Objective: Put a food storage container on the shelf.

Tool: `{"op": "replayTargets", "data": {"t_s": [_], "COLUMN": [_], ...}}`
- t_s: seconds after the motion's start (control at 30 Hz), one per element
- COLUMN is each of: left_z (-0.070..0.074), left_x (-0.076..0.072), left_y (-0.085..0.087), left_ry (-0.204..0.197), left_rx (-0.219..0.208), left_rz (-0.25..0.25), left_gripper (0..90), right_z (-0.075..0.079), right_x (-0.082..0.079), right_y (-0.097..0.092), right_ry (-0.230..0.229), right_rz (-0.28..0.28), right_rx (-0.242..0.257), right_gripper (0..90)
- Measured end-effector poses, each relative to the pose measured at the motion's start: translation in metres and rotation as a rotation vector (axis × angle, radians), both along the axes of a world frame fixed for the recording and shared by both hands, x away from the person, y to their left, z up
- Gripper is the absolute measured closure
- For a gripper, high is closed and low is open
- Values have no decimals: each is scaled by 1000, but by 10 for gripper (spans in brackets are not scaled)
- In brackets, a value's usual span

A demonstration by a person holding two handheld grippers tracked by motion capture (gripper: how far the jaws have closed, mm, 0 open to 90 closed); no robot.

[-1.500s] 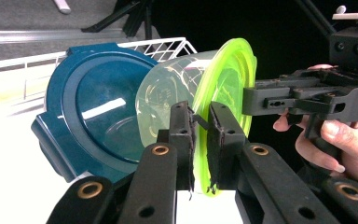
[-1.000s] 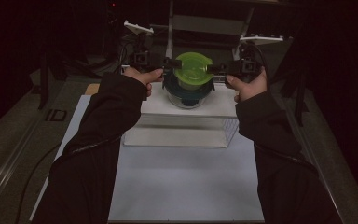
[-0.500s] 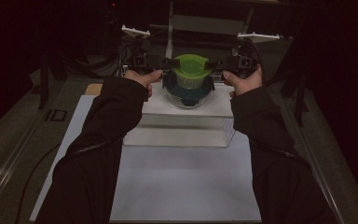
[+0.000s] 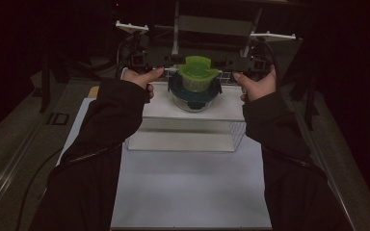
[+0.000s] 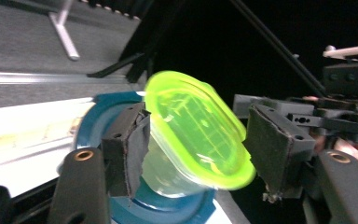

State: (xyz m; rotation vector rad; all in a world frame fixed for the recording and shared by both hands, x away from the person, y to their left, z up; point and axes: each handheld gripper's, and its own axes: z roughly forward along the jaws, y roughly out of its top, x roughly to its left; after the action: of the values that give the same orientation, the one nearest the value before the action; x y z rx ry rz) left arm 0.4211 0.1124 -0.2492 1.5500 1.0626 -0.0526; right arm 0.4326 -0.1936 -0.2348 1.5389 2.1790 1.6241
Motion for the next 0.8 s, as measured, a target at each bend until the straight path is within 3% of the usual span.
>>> {"op": "replayTargets", "data": {"t_s": [0.1,0.2,0.33,0.47,0.8], "left_z": [-1,-1,-6,-15,-36], "left_x": [-5,-8,-25,-38,-77], "left_y": [2,3,8,8,2], "left_ry": [-3,-7,-69,-122,-214], "left_rx": [24,40,43,80,129], "left_rz": [-3,-8,-43,-64,-123], "left_gripper": [258,191,95,9,9], "right_z": [0,-1,-5,-10,-40], "right_x": [-8,-13,-28,-39,-69], "right_y": [-3,-4,-5,-5,-12], "right_ry": [-29,-41,-79,-99,-120], "right_rz": [45,54,94,116,182], "right_rx": [-3,0,-8,-13,-11], "right_gripper": [276,274,238,232,233]}}
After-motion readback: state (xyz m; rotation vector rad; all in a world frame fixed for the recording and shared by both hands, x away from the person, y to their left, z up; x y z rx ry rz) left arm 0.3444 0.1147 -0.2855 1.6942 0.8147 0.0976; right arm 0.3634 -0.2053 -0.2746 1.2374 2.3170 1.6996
